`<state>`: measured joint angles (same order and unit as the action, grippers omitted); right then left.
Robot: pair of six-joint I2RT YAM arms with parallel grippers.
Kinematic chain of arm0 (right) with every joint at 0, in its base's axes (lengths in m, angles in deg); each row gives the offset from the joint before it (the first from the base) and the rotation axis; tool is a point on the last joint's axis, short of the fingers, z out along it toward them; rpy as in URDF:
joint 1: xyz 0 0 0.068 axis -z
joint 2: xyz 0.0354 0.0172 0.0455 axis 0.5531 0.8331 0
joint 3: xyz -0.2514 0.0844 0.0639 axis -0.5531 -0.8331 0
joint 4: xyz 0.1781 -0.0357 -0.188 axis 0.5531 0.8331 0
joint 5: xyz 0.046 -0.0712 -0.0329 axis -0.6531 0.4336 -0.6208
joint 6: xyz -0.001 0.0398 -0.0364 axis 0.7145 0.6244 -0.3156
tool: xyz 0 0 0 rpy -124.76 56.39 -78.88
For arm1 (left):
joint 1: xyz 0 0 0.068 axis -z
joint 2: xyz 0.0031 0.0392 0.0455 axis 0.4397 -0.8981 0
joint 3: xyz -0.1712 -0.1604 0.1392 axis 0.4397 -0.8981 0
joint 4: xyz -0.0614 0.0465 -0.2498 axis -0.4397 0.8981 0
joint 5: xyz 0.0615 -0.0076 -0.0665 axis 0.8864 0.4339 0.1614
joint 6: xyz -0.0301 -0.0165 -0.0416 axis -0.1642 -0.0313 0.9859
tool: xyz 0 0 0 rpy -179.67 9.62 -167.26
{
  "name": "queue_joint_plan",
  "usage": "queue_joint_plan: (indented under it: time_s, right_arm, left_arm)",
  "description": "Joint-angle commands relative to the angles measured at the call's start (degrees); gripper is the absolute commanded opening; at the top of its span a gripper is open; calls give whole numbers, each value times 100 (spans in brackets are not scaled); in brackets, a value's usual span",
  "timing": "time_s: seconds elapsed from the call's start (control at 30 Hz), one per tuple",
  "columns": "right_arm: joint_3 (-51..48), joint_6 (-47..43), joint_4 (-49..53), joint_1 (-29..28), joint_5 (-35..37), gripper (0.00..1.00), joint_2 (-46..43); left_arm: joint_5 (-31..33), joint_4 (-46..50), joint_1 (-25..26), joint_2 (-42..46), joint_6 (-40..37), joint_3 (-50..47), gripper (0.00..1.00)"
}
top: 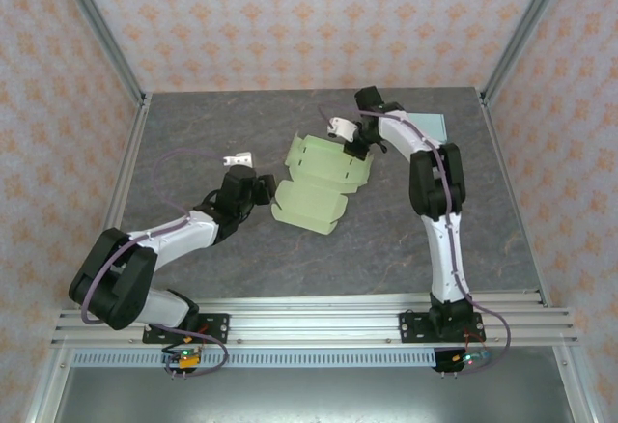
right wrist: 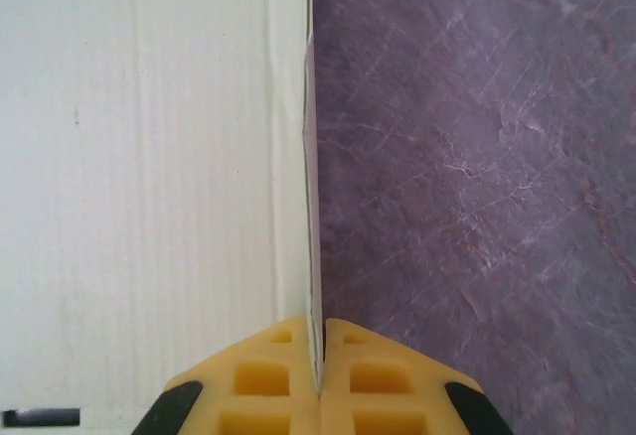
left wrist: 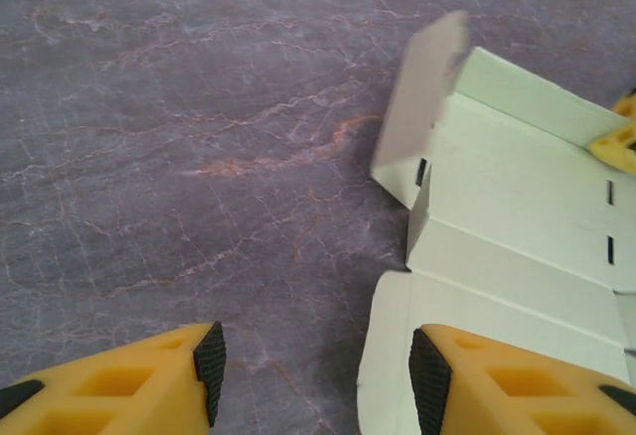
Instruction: Fold the paper box
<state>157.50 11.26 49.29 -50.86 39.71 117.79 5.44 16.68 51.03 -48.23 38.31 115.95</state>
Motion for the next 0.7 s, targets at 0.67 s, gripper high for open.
queue_joint_plan:
  time_s: [0.67]
  right_arm:
    - [-5492,-1872,-7054,-1237,2427,1,-2938]
  left_arm:
    - [-1427,-3569,-746,-1513,-802,-749,54]
